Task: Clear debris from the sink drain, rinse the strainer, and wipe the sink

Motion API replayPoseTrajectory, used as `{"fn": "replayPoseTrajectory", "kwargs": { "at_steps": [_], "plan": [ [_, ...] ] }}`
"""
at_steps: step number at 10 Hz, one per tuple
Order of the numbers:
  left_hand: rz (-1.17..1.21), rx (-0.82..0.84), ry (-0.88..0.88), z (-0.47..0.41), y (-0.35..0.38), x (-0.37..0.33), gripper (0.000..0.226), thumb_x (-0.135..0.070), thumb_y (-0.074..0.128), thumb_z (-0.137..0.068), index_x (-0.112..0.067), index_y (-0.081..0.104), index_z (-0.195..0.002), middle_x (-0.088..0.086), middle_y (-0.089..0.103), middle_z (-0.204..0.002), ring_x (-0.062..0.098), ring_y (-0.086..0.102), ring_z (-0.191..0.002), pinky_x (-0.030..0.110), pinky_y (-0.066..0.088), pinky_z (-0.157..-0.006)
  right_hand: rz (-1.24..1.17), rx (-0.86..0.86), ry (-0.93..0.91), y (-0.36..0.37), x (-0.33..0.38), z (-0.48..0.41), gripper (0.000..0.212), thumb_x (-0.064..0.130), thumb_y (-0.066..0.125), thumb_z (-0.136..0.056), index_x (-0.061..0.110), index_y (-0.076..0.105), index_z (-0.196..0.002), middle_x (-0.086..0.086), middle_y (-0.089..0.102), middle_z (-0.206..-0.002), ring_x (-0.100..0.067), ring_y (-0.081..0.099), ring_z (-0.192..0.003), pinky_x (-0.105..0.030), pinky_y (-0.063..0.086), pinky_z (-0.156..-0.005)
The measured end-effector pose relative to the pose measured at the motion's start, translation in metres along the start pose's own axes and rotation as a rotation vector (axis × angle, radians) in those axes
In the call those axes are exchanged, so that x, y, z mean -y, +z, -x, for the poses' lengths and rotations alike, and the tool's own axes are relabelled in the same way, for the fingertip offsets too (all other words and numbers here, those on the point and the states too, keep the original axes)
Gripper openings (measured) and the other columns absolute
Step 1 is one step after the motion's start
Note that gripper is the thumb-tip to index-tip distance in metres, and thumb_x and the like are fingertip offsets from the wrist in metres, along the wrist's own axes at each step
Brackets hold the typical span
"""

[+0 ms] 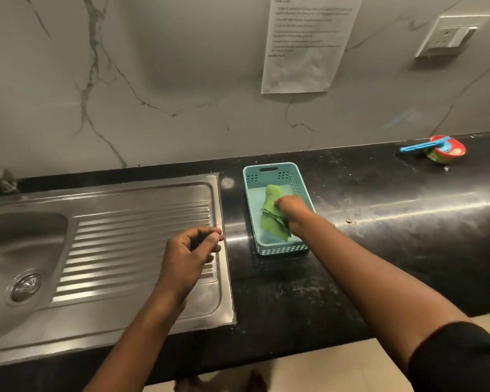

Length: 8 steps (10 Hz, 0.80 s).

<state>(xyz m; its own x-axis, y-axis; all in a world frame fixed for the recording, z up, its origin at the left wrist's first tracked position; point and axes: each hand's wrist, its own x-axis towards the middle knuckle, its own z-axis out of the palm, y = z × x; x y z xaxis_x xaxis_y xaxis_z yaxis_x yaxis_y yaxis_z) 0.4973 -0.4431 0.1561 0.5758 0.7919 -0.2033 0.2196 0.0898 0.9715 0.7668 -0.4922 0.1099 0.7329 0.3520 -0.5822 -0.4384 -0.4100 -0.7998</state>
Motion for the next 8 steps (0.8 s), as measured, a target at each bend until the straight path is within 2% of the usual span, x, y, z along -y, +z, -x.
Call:
{"fn": "replayPoseTrajectory", "kwargs": {
  "at_steps": [1, 2, 3, 4, 5, 6, 7, 8],
  "plan": [
    [0.013, -0.047, -0.003, 0.002, -0.005, 0.002, 0.015, -0.018, 0.067, -0.1, -0.021, 0.08, -0.105, -0.001, 0.083, -0.101, 0.018, 0.078, -0.094, 0.027, 0.061, -0.078, 0.093, -0.018, -0.034, 0.001, -0.008, -0.012, 0.015, -0.002, 0.05, -0.096, 0.005, 0.062, -0.091, -0.02, 0.065, -0.102, -0.033, 0.066, -0.089, -0.047, 0.06, -0.081],
    [0.004, -0.069, -0.01, 0.004, -0.007, 0.003, 0.015, -0.018, 0.066, -0.101, -0.022, 0.08, -0.105, -0.003, 0.083, -0.101, 0.017, 0.078, -0.095, 0.027, 0.061, -0.078, 0.199, -0.022, -0.068, -0.004, -0.015, -0.022, 0.024, -0.002, 0.052, -0.092, 0.005, 0.069, -0.106, -0.023, 0.071, -0.112, -0.039, 0.07, -0.1, -0.054, 0.06, -0.088],
    [-0.001, -0.076, -0.009, 0.005, -0.008, 0.004, 0.015, -0.019, 0.066, -0.1, -0.022, 0.08, -0.106, -0.005, 0.083, -0.1, 0.016, 0.078, -0.094, 0.03, 0.061, -0.08, 0.47, -0.104, -0.152, -0.009, -0.015, -0.02, 0.04, 0.004, 0.058, -0.089, 0.008, 0.064, -0.129, -0.019, 0.068, -0.125, -0.039, 0.065, -0.112, -0.04, 0.055, -0.096],
    [-0.005, -0.081, -0.003, 0.004, -0.009, 0.003, 0.015, -0.02, 0.067, -0.1, -0.022, 0.08, -0.106, -0.004, 0.083, -0.101, 0.015, 0.078, -0.094, 0.027, 0.061, -0.077, 0.657, -0.081, -0.254, -0.013, -0.016, -0.015, 0.051, 0.009, 0.062, -0.089, 0.006, 0.057, -0.139, -0.019, 0.064, -0.133, -0.038, 0.064, -0.116, -0.039, 0.053, -0.095],
    [-0.003, -0.082, 0.01, 0.002, -0.013, 0.001, 0.014, -0.02, 0.067, -0.1, -0.021, 0.08, -0.106, -0.002, 0.083, -0.1, 0.016, 0.078, -0.093, 0.022, 0.06, -0.072, 0.719, -0.026, -0.344, -0.014, -0.013, -0.006, 0.057, 0.008, 0.058, -0.089, 0.009, 0.053, -0.145, -0.016, 0.065, -0.134, -0.03, 0.067, -0.099, -0.035, 0.053, -0.083],
    [-0.009, -0.089, 0.03, 0.001, -0.02, -0.003, 0.014, -0.021, 0.067, -0.101, -0.022, 0.08, -0.106, -0.001, 0.082, -0.101, 0.017, 0.078, -0.094, 0.024, 0.06, -0.074, 0.709, -0.002, -0.5, -0.008, -0.007, 0.012, 0.055, 0.014, 0.059, -0.094, 0.015, 0.051, -0.148, -0.01, 0.062, -0.14, -0.017, 0.063, -0.086, -0.03, 0.046, -0.08],
    [-0.02, -0.101, 0.05, 0.001, -0.031, -0.008, 0.014, -0.022, 0.066, -0.101, -0.022, 0.079, -0.105, 0.0, 0.082, -0.101, 0.018, 0.077, -0.095, 0.028, 0.061, -0.078, 0.684, 0.037, -0.716, 0.005, 0.003, 0.041, 0.044, 0.025, 0.061, -0.099, 0.021, 0.056, -0.143, -0.001, 0.057, -0.145, -0.02, 0.065, -0.105, -0.036, 0.051, -0.096],
    [0.005, -0.137, 0.075, 0.001, -0.044, -0.017, 0.013, -0.021, 0.068, -0.1, -0.021, 0.079, -0.106, -0.001, 0.082, -0.101, 0.018, 0.077, -0.096, 0.03, 0.061, -0.08, 0.648, 0.105, -0.911, 0.029, 0.015, 0.075, 0.037, 0.026, 0.062, -0.1, 0.019, 0.062, -0.137, -0.001, 0.06, -0.141, -0.02, 0.059, -0.123, -0.032, 0.045, -0.104]
  ]
}}
